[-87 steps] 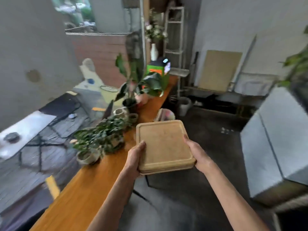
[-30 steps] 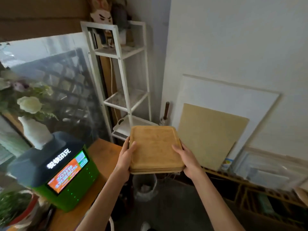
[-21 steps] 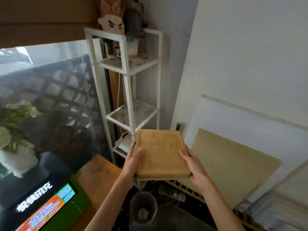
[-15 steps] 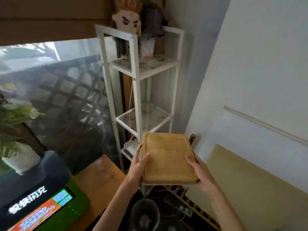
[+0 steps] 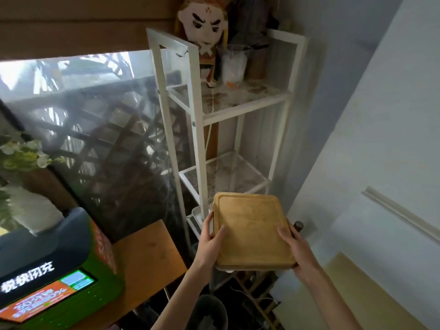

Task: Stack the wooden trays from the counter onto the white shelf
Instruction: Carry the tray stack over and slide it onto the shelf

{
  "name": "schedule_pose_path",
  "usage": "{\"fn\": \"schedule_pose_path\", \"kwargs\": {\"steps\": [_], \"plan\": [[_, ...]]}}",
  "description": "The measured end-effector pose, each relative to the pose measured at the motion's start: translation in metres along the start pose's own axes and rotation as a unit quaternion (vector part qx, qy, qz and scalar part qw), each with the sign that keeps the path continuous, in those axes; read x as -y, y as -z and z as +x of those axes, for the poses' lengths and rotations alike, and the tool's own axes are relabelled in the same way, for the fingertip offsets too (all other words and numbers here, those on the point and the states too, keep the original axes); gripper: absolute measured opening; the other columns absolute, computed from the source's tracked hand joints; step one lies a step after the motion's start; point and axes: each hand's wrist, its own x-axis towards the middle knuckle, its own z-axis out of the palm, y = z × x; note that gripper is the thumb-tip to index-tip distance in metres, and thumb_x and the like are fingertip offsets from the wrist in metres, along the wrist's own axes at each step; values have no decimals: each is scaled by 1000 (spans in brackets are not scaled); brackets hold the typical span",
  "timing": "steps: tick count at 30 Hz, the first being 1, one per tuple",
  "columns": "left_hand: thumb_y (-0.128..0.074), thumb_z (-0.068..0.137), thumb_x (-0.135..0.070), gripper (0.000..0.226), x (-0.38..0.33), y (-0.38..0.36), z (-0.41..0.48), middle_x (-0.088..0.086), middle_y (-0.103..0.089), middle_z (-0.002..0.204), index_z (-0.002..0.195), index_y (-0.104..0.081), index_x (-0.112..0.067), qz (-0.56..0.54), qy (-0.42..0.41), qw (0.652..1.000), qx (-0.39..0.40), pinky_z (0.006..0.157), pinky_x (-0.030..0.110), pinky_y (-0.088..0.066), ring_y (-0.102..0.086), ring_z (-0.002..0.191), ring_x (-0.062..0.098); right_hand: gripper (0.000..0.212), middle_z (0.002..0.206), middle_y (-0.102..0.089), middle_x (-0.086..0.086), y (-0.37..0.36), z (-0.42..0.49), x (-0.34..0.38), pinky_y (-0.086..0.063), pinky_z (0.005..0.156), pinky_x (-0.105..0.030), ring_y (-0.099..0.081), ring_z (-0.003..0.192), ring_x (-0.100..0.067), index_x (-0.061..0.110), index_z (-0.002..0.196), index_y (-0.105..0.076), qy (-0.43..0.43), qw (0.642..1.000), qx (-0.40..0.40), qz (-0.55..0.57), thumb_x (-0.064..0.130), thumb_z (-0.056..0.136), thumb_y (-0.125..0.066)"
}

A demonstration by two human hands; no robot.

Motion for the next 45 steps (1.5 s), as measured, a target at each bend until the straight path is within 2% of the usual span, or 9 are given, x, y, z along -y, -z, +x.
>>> {"fn": "schedule_pose_path", "kwargs": {"steps": [12, 19, 22, 25, 29, 32, 34, 37, 45], "plan": [[-56, 94, -39, 64, 1, -45, 59, 5, -47, 141, 151, -27, -32, 15, -13, 991, -129, 102, 49, -48, -55, 118, 25, 55, 120, -72, -3, 11, 96, 50, -52, 98, -51, -69, 107, -27, 27, 134, -59, 18, 996, 51, -75, 39, 82, -72], [-40, 101, -41, 56, -34, -79, 129, 5, -42, 146, 153, -24, -24, -22, -5, 968, -251, 98, 40, -47, -50, 123, 23, 53, 121, -66, 0, -11, 193, 103, -53, 78, -35, -65, 103, -22, 35, 141, -49, 48, 980, 123, -146, 36, 90, -64], [-40, 102, -36, 48, -54, -82, 164, 5, -55, 131, 146, -38, -19, -20, -12, 951, -309, 97, 44, -52, -57, 114, 22, 49, 117, -65, 0, -28, 229, 123, -52, 70, -29, -65, 100, -19, 33, 142, -45, 56, 973, 164, -154, 33, 95, -58], [-43, 100, -27, 23, -72, -79, 195, 3, -64, 98, 115, -58, -18, -22, -20, 930, -367, 79, 40, -57, -63, 88, 20, 49, 119, -64, 0, -47, 260, 129, -53, 74, -32, -63, 99, -18, 39, 142, -41, 46, 970, 190, -148, 33, 96, -57], [-43, 95, -26, 29, -75, -62, 221, 3, -64, 77, 107, -67, -15, 3, -5, 895, -447, 67, 37, -50, -58, 68, 20, 47, 124, -62, 0, -75, 290, 124, -51, 79, -30, -61, 102, -16, 39, 141, -41, 50, 959, 222, -169, 33, 97, -55], [-43, 97, -23, 34, -73, -52, 226, 0, -67, 85, 123, -63, -17, -3, 3, 866, -501, 68, 30, -46, -60, 74, 17, 53, 137, -57, -2, -95, 311, 112, -49, 99, -35, -57, 121, -22, 25, 147, -42, 59, 954, 228, -187, 26, 97, -57], [-44, 99, -20, 35, -70, -46, 225, 5, -70, 107, 130, -60, -13, -26, 3, 847, -531, 83, 33, -45, -62, 97, 23, 53, 143, -54, -1, -104, 320, 100, -44, 108, -37, -55, 126, -20, 24, 146, -44, 64, 949, 233, -204, 26, 96, -59], [-41, 98, -14, 36, -63, -40, 228, 17, -62, 128, 130, -57, -8, -87, -15, 828, -554, 104, 45, -43, -55, 118, 32, 50, 141, -57, -4, -114, 328, 84, -45, 98, -26, -56, 120, -17, 17, 144, -47, 58, 950, 229, -206, 20, 96, -59], [-45, 93, -10, 37, -65, -37, 239, 14, -64, 126, 126, -62, -8, -88, -16, 791, -605, 98, 42, -43, -57, 115, 33, 47, 136, -58, -2, -126, 337, 74, -42, 98, -26, -53, 118, -13, 12, 141, -51, 67, 957, 192, -208, 18, 95, -59]]}}
